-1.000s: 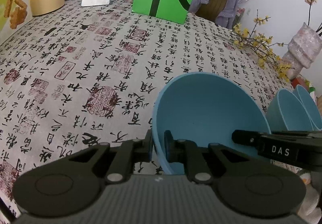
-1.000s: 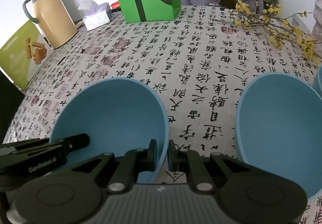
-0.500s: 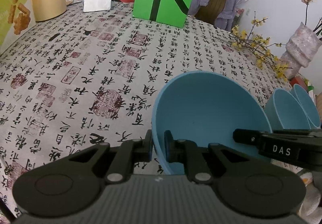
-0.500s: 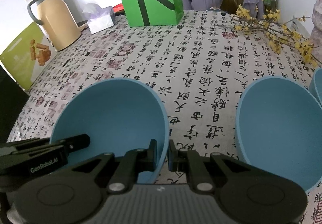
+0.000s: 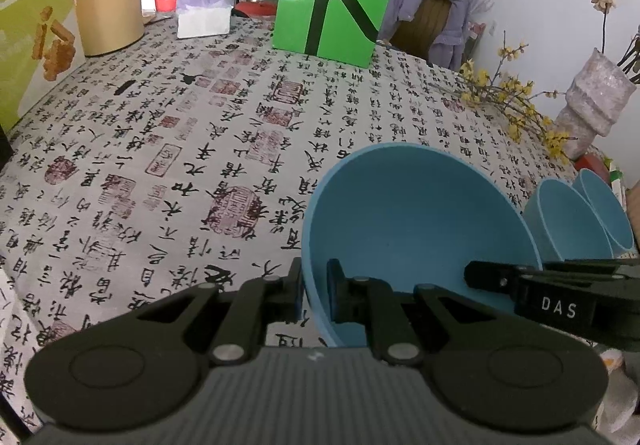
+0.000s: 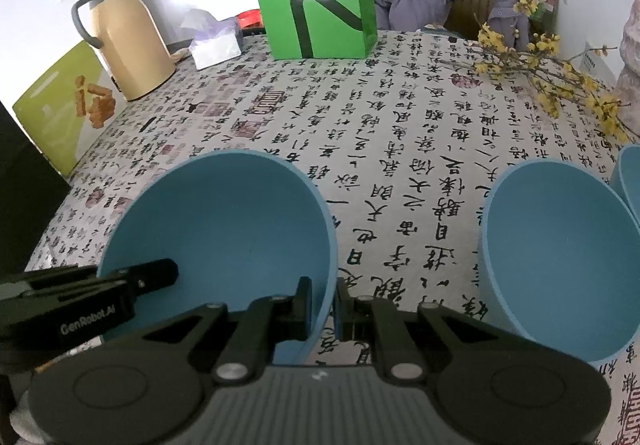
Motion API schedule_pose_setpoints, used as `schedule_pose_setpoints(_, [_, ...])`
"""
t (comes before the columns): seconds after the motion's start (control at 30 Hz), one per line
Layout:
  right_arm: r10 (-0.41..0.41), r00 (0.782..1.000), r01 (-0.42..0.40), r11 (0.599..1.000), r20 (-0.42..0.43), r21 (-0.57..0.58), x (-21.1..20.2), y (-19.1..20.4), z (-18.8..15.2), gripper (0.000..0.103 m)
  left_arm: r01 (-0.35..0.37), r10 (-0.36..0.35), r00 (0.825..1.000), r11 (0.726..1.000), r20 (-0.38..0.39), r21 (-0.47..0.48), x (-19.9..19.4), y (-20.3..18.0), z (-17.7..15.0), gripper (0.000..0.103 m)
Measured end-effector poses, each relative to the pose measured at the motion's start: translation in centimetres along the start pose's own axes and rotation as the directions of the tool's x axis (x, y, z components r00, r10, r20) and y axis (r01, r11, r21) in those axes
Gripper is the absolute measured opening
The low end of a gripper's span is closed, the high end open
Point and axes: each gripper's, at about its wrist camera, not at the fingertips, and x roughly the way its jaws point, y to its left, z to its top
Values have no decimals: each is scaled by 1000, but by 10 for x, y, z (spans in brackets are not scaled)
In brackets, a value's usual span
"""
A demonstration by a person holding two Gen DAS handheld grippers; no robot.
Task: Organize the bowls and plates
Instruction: 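Lift the gripped blue bowl up off the table with both grippers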
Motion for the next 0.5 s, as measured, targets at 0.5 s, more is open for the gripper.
schedule_pose_setpoints(0.5, [7, 1000, -6, 1000, 21, -28, -17, 23, -3, 10, -8, 8, 999, 1000, 34, 3, -27, 14, -5, 12])
